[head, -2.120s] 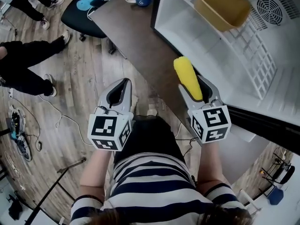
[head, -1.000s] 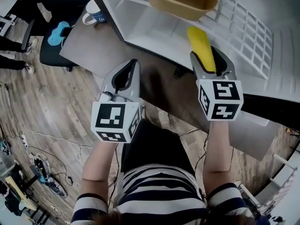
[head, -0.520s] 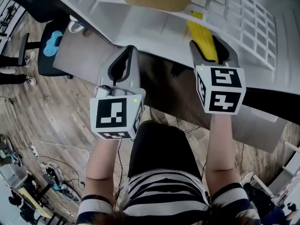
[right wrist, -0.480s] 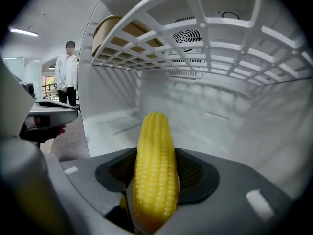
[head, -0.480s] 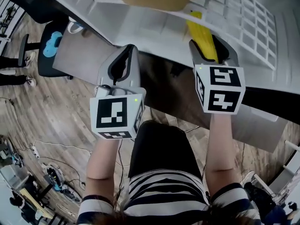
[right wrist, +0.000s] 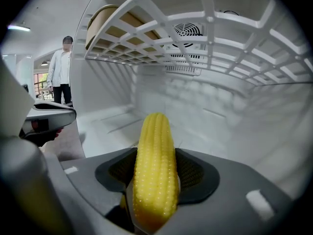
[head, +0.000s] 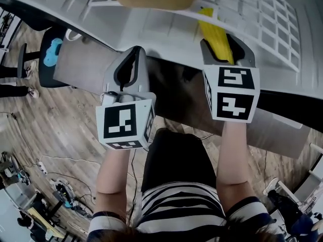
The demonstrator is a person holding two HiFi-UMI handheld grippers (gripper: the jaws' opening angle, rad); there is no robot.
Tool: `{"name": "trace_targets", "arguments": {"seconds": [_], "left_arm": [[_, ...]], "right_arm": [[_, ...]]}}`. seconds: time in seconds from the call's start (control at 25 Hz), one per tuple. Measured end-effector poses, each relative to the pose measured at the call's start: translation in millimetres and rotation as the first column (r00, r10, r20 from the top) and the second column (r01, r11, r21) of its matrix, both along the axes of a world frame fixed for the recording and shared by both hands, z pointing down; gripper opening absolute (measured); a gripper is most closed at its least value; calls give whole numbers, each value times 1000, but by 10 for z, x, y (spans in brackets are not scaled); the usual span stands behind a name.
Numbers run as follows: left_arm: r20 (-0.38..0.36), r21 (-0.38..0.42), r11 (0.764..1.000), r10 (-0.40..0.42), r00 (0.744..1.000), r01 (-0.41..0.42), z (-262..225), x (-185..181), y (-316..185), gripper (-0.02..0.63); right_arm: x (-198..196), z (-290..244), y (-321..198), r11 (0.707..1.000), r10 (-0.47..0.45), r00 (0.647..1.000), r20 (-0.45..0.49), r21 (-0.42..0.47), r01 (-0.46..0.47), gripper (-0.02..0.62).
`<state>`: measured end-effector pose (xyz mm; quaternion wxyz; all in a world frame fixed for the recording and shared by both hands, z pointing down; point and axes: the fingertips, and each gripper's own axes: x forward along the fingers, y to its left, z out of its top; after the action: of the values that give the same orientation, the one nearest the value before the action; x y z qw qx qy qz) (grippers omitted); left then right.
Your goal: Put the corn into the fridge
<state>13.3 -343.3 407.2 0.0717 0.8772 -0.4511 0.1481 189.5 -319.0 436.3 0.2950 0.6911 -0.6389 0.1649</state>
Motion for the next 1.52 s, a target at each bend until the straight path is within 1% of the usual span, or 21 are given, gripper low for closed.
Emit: {"name": "trace_targets", "arguments": {"seconds": [0.24,0.4,0.6,0.84,1.08,1.24,1.52], "left_arm": [[3,-1,1000,-5,1000,5,-5,-45,-33,0],[1,-19,1000,-1,1000,1,-26,-93,-26,0],[4,-36,999,-5,1000,5,-100,-155,-5,0],[-2,-48,999,-13,1000,13,-239,-238,48,0],[-13,-66,998,-13,1000,12,-413,-329,124,0],[-19,-75,997,0,1000,-1,-508,-325,144,0],[-34,-62,998,22,999,-24,-720,-284,171,0]], "right_arm": [[9,1,-3,1000,9,1000,-11,21,-9,247],[17,-19,10,999,17,1000,-16,32,-17,256],[0,-65,54,999,12,1000,15,45,-12,285],[50,-234,147,993,60,997,56,94,-65,285],[-39,-450,270,992,63,993,98,102,-73,243],[-69,-574,337,987,73,990,118,132,-89,219],[-130,-772,460,982,62,993,100,172,-79,166]]}}
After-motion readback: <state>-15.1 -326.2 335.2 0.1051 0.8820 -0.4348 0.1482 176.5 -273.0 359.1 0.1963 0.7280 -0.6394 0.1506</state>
